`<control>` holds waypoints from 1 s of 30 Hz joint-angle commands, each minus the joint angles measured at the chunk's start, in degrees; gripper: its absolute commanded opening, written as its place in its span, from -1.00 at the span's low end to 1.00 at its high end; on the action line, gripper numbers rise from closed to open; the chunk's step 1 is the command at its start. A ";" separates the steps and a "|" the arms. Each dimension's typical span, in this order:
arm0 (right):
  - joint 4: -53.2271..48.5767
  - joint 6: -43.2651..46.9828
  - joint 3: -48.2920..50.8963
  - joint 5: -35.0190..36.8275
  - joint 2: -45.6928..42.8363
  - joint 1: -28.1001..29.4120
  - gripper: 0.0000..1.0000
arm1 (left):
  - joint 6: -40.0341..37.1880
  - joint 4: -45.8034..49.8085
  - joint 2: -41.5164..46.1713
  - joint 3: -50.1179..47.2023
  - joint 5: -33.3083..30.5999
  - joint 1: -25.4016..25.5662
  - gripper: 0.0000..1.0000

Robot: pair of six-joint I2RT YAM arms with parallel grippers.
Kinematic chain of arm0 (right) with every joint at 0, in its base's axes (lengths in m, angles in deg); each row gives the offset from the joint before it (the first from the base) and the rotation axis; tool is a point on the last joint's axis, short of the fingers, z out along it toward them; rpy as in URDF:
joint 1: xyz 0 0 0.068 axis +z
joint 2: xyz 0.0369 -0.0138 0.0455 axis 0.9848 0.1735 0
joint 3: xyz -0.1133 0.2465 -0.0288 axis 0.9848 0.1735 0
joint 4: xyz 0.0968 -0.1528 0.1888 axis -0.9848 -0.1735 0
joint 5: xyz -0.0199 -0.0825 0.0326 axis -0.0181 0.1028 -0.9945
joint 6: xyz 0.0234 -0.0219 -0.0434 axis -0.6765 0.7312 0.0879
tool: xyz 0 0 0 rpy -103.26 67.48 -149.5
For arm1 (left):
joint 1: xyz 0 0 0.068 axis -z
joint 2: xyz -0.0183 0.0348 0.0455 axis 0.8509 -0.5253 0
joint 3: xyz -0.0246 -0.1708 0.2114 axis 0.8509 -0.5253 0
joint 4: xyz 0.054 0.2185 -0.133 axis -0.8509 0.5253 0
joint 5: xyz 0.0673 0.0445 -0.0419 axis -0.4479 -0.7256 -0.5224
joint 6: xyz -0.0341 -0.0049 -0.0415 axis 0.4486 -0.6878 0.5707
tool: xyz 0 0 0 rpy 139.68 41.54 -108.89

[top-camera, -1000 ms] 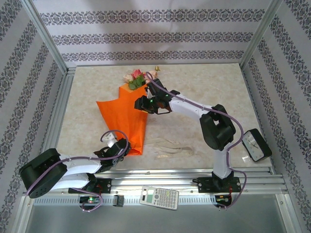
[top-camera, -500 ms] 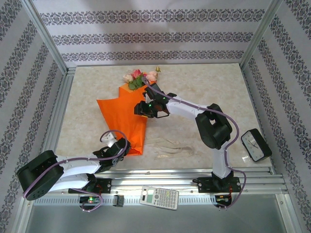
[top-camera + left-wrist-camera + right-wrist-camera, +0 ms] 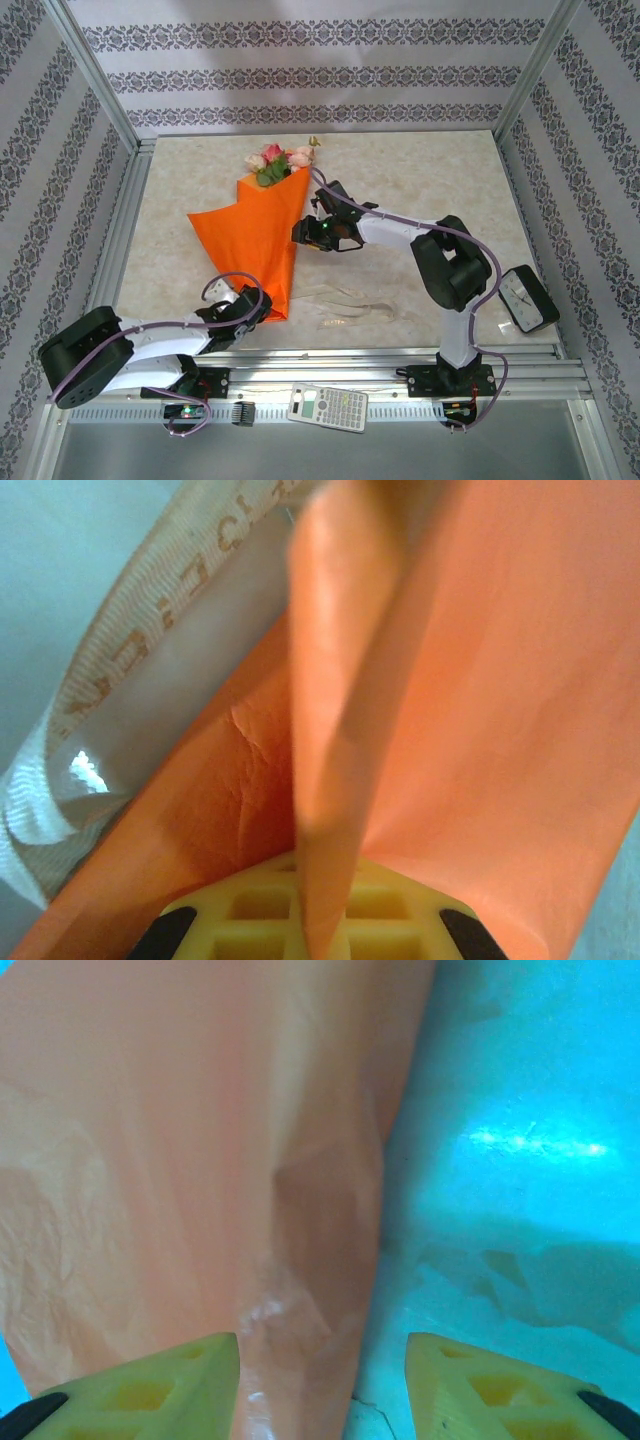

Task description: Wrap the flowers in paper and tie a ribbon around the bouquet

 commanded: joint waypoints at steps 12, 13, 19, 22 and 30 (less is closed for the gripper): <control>17.18 -6.64 0.17 -12.89 9.40 -2.83 0.00 | 8.21 13.38 -5.35 -1.63 2.91 0.74 -1.00; 17.63 -6.99 -0.67 -13.80 10.34 -2.70 0.00 | 7.99 13.21 -5.41 -1.66 2.86 0.72 -1.00; 19.57 -8.96 -2.46 -16.06 13.45 -0.83 0.00 | 6.76 13.24 -5.44 -1.33 3.17 0.65 -1.00; 21.13 -10.22 -2.35 -16.22 14.05 -0.05 0.00 | 6.53 13.09 -5.42 -1.61 3.54 0.67 -1.00; 20.02 -11.00 -4.08 -15.24 15.76 1.11 -0.11 | 4.78 13.19 -4.72 -1.45 3.49 0.58 -1.00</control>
